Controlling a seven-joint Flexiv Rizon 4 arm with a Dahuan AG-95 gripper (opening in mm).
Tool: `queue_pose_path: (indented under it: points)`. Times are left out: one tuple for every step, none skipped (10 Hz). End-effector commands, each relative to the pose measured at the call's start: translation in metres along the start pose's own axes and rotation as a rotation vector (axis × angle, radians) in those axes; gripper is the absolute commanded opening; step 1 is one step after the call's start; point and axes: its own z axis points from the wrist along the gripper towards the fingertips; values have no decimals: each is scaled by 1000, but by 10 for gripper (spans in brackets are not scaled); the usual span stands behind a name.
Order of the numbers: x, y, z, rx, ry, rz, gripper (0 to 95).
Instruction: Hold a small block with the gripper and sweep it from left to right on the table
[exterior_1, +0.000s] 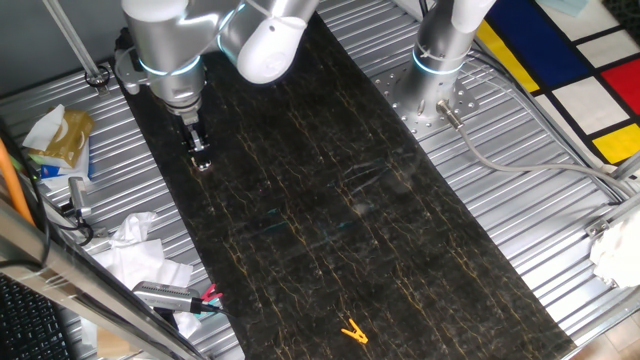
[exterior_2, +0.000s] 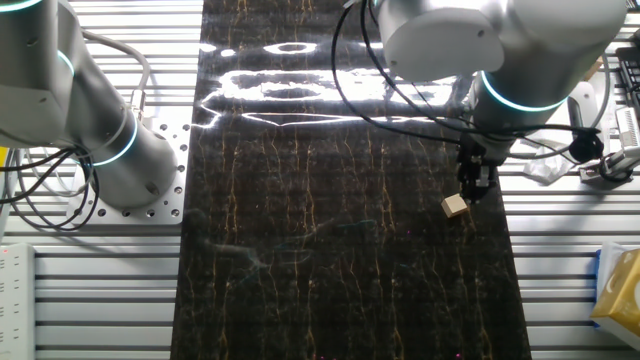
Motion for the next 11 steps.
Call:
queue_pose_path:
  points:
    - [1, -1, 0, -2, -6, 11, 570]
    - [1, -1, 0, 1, -4, 16, 570]
    - [1, -1, 0, 1, -4, 16, 570]
    - [0, -2, 2, 1, -2, 15, 570]
    - [-2, -4, 4, 3, -3, 18, 570]
    - [-3, -5, 6, 2, -3, 17, 570]
    - [-3, -6, 7, 2, -2, 15, 570]
    - [-3, -6, 7, 2, -1, 14, 570]
    - [-3, -6, 8, 2, -1, 16, 570]
    - [-3, -6, 8, 1, -1, 17, 570]
    - [-3, -7, 8, 0, 0, 18, 570]
